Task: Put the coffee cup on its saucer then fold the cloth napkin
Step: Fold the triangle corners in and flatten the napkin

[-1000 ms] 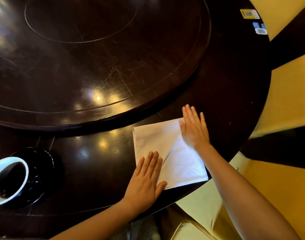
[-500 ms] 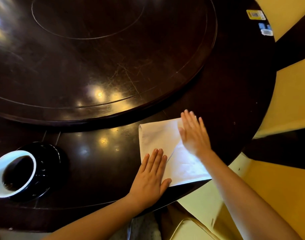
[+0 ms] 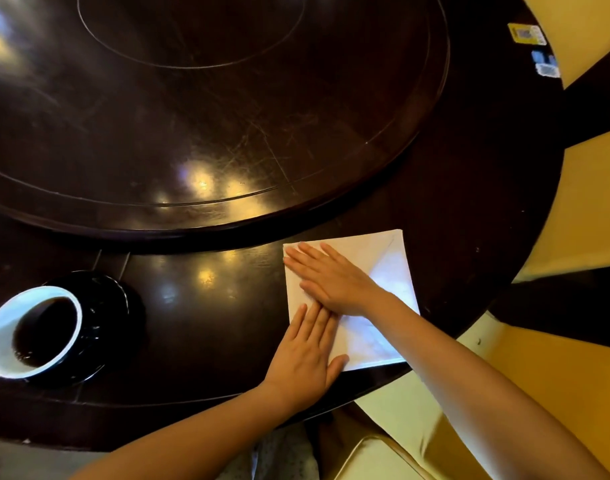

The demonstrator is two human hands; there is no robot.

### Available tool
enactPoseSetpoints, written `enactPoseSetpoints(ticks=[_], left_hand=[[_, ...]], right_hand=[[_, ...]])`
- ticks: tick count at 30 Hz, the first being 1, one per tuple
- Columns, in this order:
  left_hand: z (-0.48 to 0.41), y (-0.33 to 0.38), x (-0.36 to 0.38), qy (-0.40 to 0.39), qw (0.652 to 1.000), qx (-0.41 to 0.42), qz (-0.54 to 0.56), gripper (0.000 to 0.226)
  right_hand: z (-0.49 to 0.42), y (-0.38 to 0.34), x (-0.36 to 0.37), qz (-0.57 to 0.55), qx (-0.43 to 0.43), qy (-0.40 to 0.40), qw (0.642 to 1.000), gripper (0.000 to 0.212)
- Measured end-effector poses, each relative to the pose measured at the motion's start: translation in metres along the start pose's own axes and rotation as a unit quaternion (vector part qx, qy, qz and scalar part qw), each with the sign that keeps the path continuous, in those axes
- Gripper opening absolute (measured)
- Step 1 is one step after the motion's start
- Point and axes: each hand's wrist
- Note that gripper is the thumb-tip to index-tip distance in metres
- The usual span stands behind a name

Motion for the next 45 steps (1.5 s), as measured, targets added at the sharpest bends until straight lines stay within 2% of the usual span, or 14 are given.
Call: enactPoseSetpoints(ticks=[5,10,14,20,22,25,27,34,36,38,39,40,42,45], left_hand=[[0.000,0.000,-0.001,0.007,1.000,-0.006,-0.008,0.068],[0.001,-0.001,0.000,0.019,1.000,-0.008,0.000,0.069],[0.001,-0.002,0.000,0.009,1.000,0.004,0.001,0.069],[0.000,-0.002,-0.002,-0.010,1.000,0.001,-0.012,0.069],[0.002,-0.002,-0.002,-0.017,1.000,-0.001,-0.014,0.069],[0.001,-0.001,-0.004,-0.019,1.000,-0.001,-0.017,0.069],[0.001,0.000,-0.006,-0.037,0.999,-0.004,-0.012,0.068],[-0.001,0.002,-0.012,-0.080,0.997,-0.011,0.005,0.072],[-0.007,0.004,-0.026,-0.079,0.996,-0.013,0.031,0.085],[-0.020,0.000,-0.042,-0.061,0.991,-0.043,0.114,0.099],[-0.029,-0.005,-0.049,-0.042,0.984,-0.066,0.158,0.097],[-0.042,-0.011,-0.055,-0.012,0.981,-0.082,0.176,0.083],[-0.064,-0.028,-0.063,0.007,0.986,-0.084,0.141,0.053],[-0.083,-0.047,-0.063,-0.022,0.994,-0.087,0.064,0.051]], right_hand=[[-0.021,0.005,-0.006,-0.008,0.002,0.005,1.000,0.052],[0.028,0.025,0.009,0.024,0.057,0.044,0.997,0.055],[0.072,0.051,0.017,0.030,0.184,0.080,0.979,0.057],[0.101,0.078,0.011,0.031,0.398,0.105,0.911,0.064],[0.100,0.043,0.011,0.012,0.382,0.120,0.916,0.063],[0.103,-0.022,0.035,-0.005,0.275,0.091,0.957,0.058],[0.115,-0.035,0.042,-0.028,0.274,0.083,0.958,0.056],[0.155,-0.002,0.042,-0.034,0.446,0.105,0.888,0.064],[0.161,-0.003,0.036,-0.058,0.501,0.107,0.857,0.062],[0.163,-0.016,0.029,-0.099,0.540,0.135,0.825,0.054],[0.162,-0.025,0.026,-0.109,0.543,0.164,0.816,0.047],[0.162,-0.034,0.024,-0.123,0.543,0.186,0.809,0.039],[0.163,-0.046,0.023,-0.192,0.552,0.202,0.786,0.026],[0.168,-0.043,0.022,-0.351,0.578,0.194,0.711,0.016]])
Point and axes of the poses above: each hand's wrist, its own z-axis away from the middle knuckle, its own x-axis out of the palm, y = z × x, and after that the axes turned 1 degree about y, right-handed
